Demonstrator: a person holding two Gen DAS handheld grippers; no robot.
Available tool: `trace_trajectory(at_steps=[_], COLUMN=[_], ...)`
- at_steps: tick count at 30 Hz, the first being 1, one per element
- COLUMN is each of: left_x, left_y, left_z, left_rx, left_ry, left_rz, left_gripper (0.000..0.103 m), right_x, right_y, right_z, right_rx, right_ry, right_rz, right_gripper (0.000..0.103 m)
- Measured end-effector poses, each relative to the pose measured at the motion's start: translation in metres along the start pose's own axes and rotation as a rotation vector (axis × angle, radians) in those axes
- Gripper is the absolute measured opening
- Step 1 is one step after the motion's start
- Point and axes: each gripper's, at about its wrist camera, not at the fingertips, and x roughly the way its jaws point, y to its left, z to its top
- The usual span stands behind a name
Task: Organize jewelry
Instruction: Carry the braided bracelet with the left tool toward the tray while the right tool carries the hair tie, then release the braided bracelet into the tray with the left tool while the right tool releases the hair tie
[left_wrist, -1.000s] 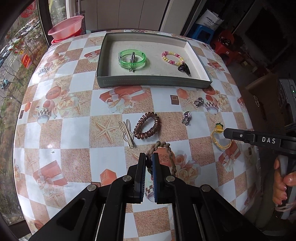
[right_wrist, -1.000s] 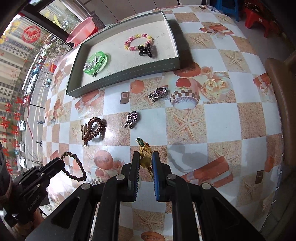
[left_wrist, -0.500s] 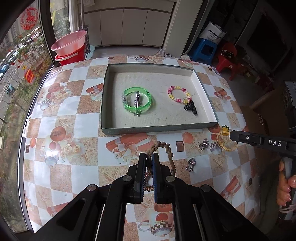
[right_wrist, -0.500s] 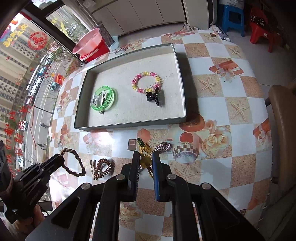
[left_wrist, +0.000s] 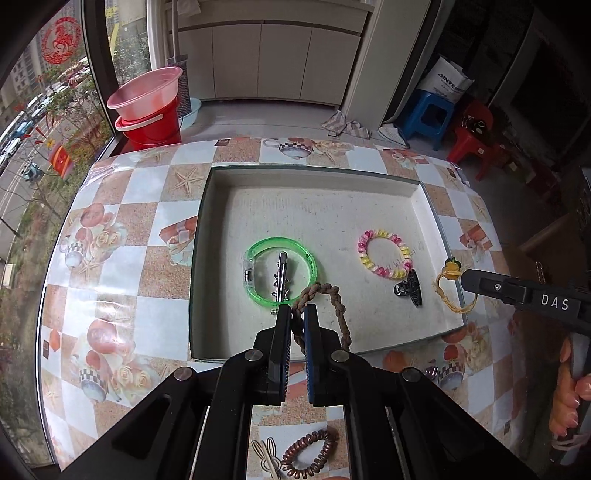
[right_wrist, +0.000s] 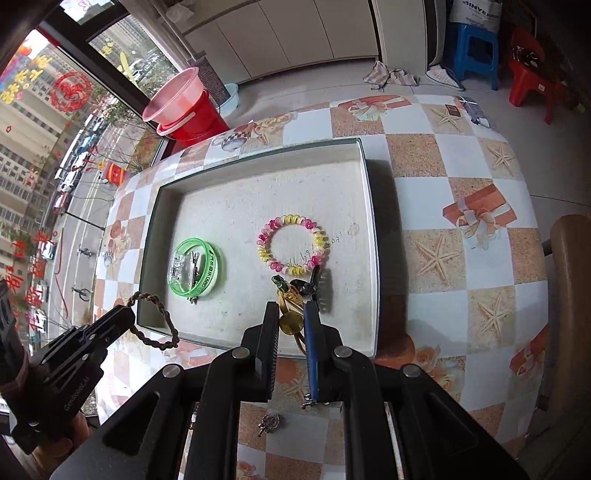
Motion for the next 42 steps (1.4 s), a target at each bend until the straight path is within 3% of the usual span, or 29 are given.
trace_trajectory(at_steps=[13, 30, 32, 34, 39, 42], left_x=[0.059, 0.082, 0.08, 0.075, 0.064, 0.057], left_y=[-0.035, -0.047, -0.046, -0.046, -0.047, -0.046], left_z=[0.024, 0.015, 0.015, 0.016, 0.016, 0.015], left_rx=[0.075, 0.185, 0.178, 0.173, 0.168, 0.165], left_ry=[0.022, 0.056, 0.058, 0.052, 0.04, 0.036], left_rz=[0.04, 0.177, 0.17, 0.166, 0.157, 0.153], left_gripper=[0.02, 0.02, 0.02, 0.02, 0.021, 0.021], right_x=[0.046, 0.083, 0.083, 0.079, 0.061, 0.049], right_y=[-0.01, -0.018, -0.019, -0.021, -0.021, -0.019], right_z=[0.042, 0.039, 0.04, 0.04, 0.041, 0.038], right_rx=[-0.016, -0.013, -0.005, 0.007, 0.041, 0.049], right_ry=[-0.014, 0.078, 0.085, 0.073, 0.034, 0.015], right_rz=[-0.069, -0.058, -0.056, -0.042, 0.019, 0.038], right_gripper=[0.014, 0.016, 0.029, 0.057, 0.06, 0.07])
